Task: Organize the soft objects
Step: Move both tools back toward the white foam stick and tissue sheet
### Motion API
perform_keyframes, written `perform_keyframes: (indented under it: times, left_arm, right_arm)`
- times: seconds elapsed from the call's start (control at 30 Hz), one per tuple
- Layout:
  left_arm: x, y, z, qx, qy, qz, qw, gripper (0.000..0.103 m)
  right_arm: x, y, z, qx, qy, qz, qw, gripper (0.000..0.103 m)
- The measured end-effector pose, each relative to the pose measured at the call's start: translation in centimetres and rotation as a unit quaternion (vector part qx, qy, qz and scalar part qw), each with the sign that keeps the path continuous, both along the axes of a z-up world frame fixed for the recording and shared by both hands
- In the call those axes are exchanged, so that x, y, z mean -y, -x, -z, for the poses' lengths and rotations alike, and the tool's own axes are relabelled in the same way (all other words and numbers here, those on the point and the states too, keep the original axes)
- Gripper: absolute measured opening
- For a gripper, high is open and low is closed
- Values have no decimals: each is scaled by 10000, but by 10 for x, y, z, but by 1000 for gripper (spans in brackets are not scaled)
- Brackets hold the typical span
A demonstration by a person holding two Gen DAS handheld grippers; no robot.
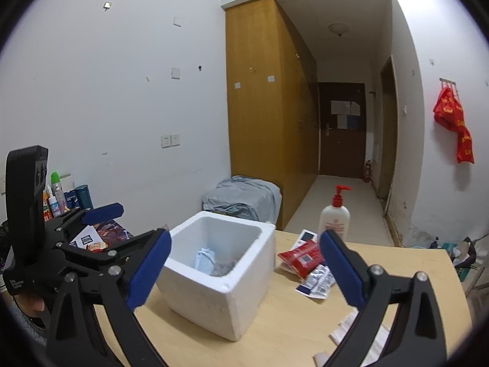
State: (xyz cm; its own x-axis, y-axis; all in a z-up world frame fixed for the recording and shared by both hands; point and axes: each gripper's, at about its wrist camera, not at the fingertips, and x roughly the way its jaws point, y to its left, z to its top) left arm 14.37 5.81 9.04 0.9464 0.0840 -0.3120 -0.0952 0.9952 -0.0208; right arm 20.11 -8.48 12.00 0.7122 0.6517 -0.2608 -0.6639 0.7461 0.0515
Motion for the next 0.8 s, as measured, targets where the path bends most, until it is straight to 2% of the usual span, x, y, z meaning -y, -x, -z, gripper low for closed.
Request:
perform_keyframes:
  times: [0.57, 0.8]
  left_arm:
    - [72, -7, 1, 57, -5, 996, 9950, 103]
    - [87, -5, 7, 75, 7, 1035, 9946, 103]
  right_arm:
    - [67, 25, 3, 68, -10, 1026, 9947, 103]
    - [96, 34, 10, 48, -17, 1354, 9908, 103]
